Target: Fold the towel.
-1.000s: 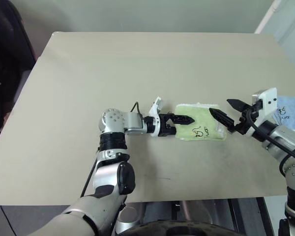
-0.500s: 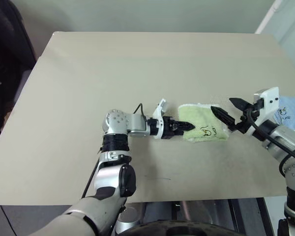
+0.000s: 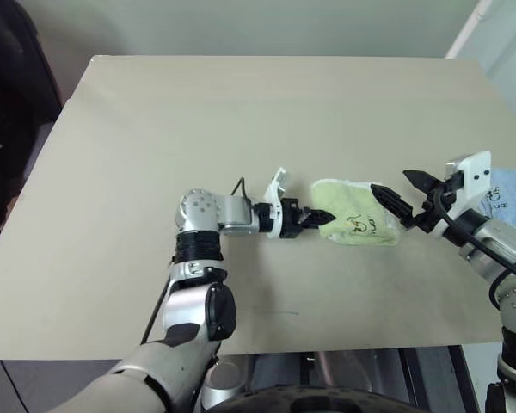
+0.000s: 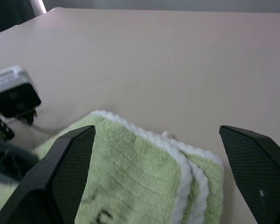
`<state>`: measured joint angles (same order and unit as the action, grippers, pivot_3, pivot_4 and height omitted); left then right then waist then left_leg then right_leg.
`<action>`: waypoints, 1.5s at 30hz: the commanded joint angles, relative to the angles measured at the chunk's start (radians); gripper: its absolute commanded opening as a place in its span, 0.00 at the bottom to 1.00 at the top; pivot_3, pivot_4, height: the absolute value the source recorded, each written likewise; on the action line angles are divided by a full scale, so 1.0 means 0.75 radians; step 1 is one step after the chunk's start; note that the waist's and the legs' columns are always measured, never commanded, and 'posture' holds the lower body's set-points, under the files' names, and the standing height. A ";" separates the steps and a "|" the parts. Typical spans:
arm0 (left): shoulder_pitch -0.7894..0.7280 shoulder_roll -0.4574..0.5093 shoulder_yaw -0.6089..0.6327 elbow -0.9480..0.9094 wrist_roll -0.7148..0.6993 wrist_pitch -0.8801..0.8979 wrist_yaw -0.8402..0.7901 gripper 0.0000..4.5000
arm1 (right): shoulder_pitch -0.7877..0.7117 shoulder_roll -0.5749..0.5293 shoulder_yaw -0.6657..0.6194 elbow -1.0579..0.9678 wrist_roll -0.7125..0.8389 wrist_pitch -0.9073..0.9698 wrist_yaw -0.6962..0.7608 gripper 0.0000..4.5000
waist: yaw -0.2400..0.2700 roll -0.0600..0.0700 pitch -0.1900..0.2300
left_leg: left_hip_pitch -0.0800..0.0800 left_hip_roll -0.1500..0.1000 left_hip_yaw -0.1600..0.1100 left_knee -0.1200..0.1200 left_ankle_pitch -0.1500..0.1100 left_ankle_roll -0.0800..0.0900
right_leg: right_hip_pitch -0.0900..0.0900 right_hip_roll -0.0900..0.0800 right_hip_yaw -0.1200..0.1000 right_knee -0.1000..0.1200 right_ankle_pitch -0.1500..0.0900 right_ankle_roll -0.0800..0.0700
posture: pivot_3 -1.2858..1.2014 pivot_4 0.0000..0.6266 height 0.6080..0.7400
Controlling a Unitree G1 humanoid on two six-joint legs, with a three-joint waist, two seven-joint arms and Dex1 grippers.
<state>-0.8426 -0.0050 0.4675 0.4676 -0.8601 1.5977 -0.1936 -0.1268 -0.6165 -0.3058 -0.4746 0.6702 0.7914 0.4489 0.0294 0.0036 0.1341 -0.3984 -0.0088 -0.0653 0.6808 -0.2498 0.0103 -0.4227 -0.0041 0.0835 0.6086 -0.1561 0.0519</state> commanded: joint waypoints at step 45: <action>0.108 0.986 0.618 0.440 0.114 -1.041 0.184 0.02 | -0.395 -0.002 0.259 0.372 -0.159 -0.191 0.295 1.00 | -0.021 -0.009 0.006 | -0.018 0.003 0.000 -0.005 0.002 -0.018 | -0.028 0.005 -0.002 0.003 0.000 -0.025 | 0.52 0.24 1.00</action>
<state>-0.7776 0.7378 0.8864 0.8892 -0.7405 0.8366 -0.0945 -0.3959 -0.6180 -0.1046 -0.1919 0.5571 0.6774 0.6501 0.0138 -0.0031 0.1383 -0.4117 -0.0062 -0.0655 0.6769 -0.2481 -0.0033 -0.4438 -0.0004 0.0821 0.6113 -0.1561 0.0325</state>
